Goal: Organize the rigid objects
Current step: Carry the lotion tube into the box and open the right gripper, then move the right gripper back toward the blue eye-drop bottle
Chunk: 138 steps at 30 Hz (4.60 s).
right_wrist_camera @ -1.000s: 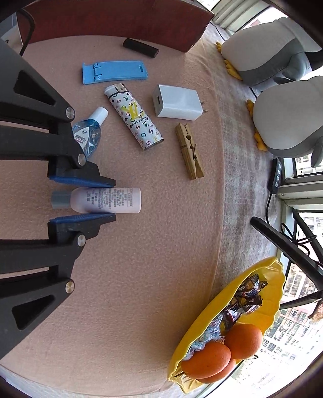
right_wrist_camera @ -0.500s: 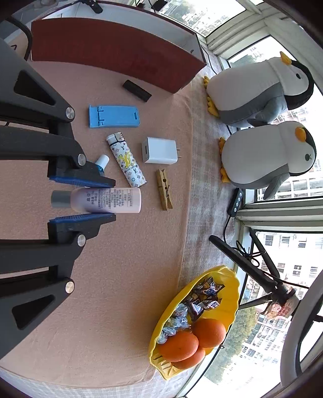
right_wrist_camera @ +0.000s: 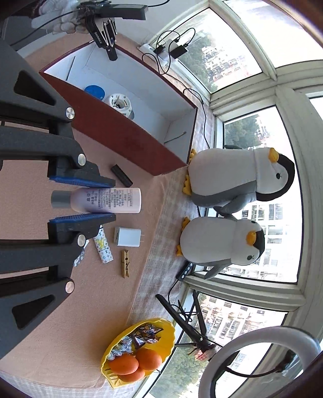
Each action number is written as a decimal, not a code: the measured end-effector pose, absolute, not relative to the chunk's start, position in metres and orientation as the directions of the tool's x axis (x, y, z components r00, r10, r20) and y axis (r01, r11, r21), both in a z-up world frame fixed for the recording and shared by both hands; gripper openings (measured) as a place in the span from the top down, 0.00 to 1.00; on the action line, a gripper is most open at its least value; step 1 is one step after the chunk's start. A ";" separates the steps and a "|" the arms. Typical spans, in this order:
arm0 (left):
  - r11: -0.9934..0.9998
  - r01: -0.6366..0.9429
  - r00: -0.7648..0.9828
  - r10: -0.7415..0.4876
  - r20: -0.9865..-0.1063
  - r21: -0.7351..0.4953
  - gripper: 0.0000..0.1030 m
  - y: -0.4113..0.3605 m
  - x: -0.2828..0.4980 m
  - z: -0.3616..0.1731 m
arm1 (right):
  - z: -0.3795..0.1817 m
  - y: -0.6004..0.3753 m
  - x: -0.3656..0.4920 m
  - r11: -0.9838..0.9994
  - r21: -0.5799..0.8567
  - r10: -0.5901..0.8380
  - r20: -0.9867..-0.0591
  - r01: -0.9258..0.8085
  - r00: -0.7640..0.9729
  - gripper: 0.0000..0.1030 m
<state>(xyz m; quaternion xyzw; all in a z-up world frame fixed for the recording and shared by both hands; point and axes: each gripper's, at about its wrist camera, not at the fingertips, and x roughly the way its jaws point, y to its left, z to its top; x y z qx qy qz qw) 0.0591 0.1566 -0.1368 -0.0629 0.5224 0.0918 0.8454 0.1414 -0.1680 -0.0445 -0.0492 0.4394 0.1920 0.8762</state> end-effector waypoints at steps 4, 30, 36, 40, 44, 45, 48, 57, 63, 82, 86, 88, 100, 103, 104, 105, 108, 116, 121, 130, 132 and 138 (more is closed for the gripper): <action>0.975 -0.221 0.439 0.089 -0.894 -0.012 0.92 0.157 0.059 -0.136 | -0.033 -0.134 0.129 0.883 0.082 0.348 -0.776 -0.463 0.526 0.83; 0.977 -0.214 0.458 0.093 -0.884 -0.009 0.92 0.155 0.056 -0.136 | -0.059 0.003 0.096 0.732 0.056 0.420 -0.821 -0.679 0.386 0.83; 0.977 -0.214 0.458 0.093 -0.884 -0.008 0.92 0.154 0.056 -0.136 | -0.069 0.017 0.097 0.720 0.043 0.407 -0.834 -0.692 0.372 0.83; 0.977 -0.215 0.458 0.092 -0.884 -0.009 0.92 0.154 0.056 -0.137 | -0.075 0.023 0.098 0.715 0.035 0.397 -0.842 -0.698 0.365 0.83; 0.976 -0.215 0.458 0.092 -0.884 -0.010 0.92 0.154 0.056 -0.137 | -0.079 0.026 0.100 0.713 0.031 0.389 -0.849 -0.700 0.358 0.83; 0.976 -0.216 0.458 0.091 -0.884 -0.011 0.92 0.154 0.056 -0.137 | -0.080 0.026 0.100 0.712 0.030 0.387 -0.850 -0.701 0.358 0.83; 0.976 -0.216 0.457 0.092 -0.884 -0.010 0.92 0.154 0.056 -0.137 | -0.083 0.027 0.100 0.711 0.028 0.382 -0.854 -0.702 0.353 0.83; 0.976 -0.218 0.454 0.091 -0.886 -0.012 0.92 0.156 0.057 -0.138 | -0.086 0.029 0.102 0.709 0.026 0.378 -0.858 -0.705 0.348 0.83; 0.976 -0.218 0.454 0.091 -0.887 -0.011 0.92 0.156 0.057 -0.138 | -0.087 0.029 0.100 0.699 0.027 0.385 -0.857 -0.715 0.343 0.83; 0.976 -0.217 0.451 0.095 -0.887 -0.006 0.92 0.157 0.057 -0.140 | -0.075 0.026 0.091 0.691 -0.017 0.396 -0.828 -0.723 0.398 0.32; 0.976 -0.217 0.450 0.095 -0.888 -0.006 0.92 0.157 0.057 -0.140 | -0.072 0.022 0.092 0.698 -0.009 0.405 -0.820 -0.716 0.404 0.32; 0.976 -0.218 0.450 0.095 -0.888 -0.006 0.92 0.158 0.056 -0.140 | -0.071 0.018 0.093 0.702 -0.004 0.408 -0.817 -0.712 0.407 0.32; 0.976 -0.218 0.440 0.099 -0.892 0.001 0.92 0.156 0.057 -0.139 | -0.073 -0.013 0.104 0.751 0.014 0.392 -0.813 -0.660 0.430 0.32; 0.976 -0.218 0.439 0.100 -0.893 0.002 0.92 0.156 0.058 -0.139 | -0.073 -0.019 0.107 0.760 0.019 0.391 -0.812 -0.650 0.433 0.32; 0.976 -0.218 0.439 0.099 -0.893 0.001 0.92 0.156 0.058 -0.139 | -0.073 -0.022 0.107 0.762 0.021 0.392 -0.811 -0.648 0.435 0.32; 0.976 -0.219 0.439 0.099 -0.893 0.000 0.92 0.156 0.058 -0.139 | -0.073 -0.024 0.107 0.764 0.020 0.391 -0.809 -0.645 0.439 0.32; 0.976 -0.219 0.437 0.098 -0.894 0.000 0.92 0.156 0.058 -0.139 | -0.072 -0.032 0.108 0.770 0.018 0.391 -0.803 -0.638 0.449 0.32; 0.976 -0.220 0.434 0.097 -0.896 -0.001 0.92 0.156 0.059 -0.140 | -0.074 -0.090 0.122 0.818 0.056 0.379 -0.803 -0.573 0.461 0.32; 0.976 -0.219 0.432 0.097 -0.897 0.000 0.92 0.156 0.060 -0.140 | -0.086 -0.146 0.138 0.870 0.074 0.328 -0.826 -0.487 0.460 0.32; 0.975 -0.224 0.425 0.093 -0.900 -0.006 0.92 0.157 0.060 -0.140 | -0.117 -0.245 0.165 0.955 0.034 0.173 -0.871 -0.295 0.461 0.32; 0.975 -0.224 0.424 0.093 -0.901 -0.005 0.92 0.158 0.060 -0.140 | -0.122 -0.256 0.172 0.962 0.058 0.176 -0.879 -0.268 0.443 0.32; 0.975 -0.221 0.423 0.095 -0.901 -0.001 0.92 0.157 0.060 -0.140 | -0.141 -0.264 0.195 0.969 0.163 0.221 -0.905 -0.184 0.363 0.34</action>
